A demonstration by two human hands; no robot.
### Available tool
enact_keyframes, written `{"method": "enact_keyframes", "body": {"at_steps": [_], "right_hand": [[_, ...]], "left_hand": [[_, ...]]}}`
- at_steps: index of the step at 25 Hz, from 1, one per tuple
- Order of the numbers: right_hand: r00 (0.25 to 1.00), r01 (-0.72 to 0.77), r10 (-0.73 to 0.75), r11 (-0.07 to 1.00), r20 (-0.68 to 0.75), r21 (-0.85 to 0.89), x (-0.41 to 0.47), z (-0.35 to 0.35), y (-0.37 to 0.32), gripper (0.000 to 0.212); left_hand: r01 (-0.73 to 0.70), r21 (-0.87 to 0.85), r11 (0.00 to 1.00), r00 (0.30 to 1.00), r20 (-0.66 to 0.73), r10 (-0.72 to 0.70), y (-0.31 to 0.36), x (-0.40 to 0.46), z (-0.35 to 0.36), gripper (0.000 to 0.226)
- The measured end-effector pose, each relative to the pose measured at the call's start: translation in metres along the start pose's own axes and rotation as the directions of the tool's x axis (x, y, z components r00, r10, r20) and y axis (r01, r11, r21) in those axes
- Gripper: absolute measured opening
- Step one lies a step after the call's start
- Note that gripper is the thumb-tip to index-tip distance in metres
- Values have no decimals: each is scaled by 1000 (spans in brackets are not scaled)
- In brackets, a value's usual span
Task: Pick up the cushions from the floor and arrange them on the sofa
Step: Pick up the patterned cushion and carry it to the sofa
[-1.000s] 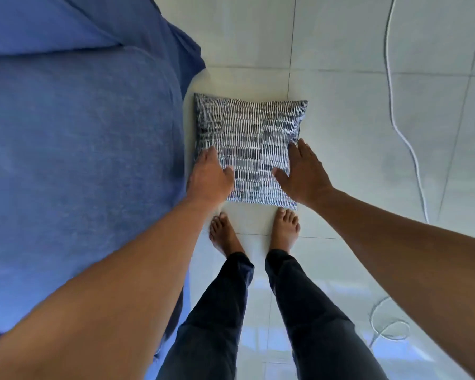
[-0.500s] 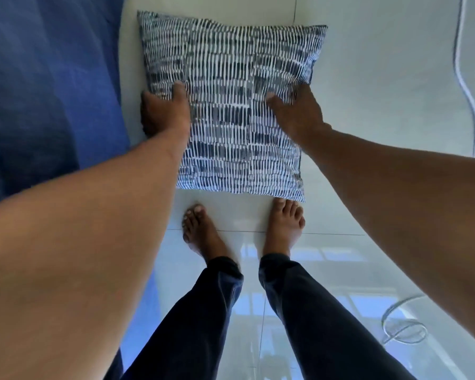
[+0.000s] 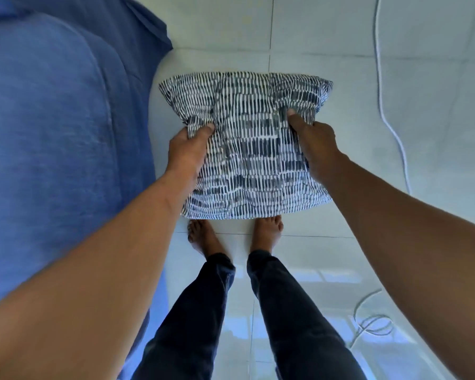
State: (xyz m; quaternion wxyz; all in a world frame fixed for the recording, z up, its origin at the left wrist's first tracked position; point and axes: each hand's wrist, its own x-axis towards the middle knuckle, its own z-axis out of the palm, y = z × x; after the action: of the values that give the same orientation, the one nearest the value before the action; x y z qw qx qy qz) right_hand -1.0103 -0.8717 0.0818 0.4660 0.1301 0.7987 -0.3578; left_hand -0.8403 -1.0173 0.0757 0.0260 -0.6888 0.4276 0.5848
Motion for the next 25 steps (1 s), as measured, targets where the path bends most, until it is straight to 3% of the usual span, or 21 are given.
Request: {"method": "enact_keyframes", "body": {"at_steps": [4,6,8,10,13,16,19,25], "right_hand": [[997,71,-71,997,-5,29,-90,-46,-54,37],[993,115,-115,993,0,32,-139,-63,-80,44],[990,142,-142,988,6,57,-189,-78,-106,65],[982,179,-183,979,37,95,-246,-89,-134,72],[965,246,-254,964,63,103,-317,-103,-168,69],[952,277,-286,957,106,88,-361,-100,-187,68],[935,298,-306,952,178,71,-395,-83,-206,75],[885,366,-350,931,308,7,-420,0,-231,66]], "left_hand": [[-49,-116,992,997,45,55,50,-107,-36,25],[-77,-194,978,994,61,90,75,-159,-58,29],[-97,-231,968,993,41,110,101,-213,-86,53],[-129,-229,965,990,17,137,121,-260,-113,77],[-194,-287,938,981,-34,193,144,-316,-152,33],[-213,-331,919,977,-62,204,153,-349,-184,23],[-212,-418,884,977,-90,192,153,-364,-221,26],[-173,-538,825,984,-130,121,115,-355,-305,45]]}}
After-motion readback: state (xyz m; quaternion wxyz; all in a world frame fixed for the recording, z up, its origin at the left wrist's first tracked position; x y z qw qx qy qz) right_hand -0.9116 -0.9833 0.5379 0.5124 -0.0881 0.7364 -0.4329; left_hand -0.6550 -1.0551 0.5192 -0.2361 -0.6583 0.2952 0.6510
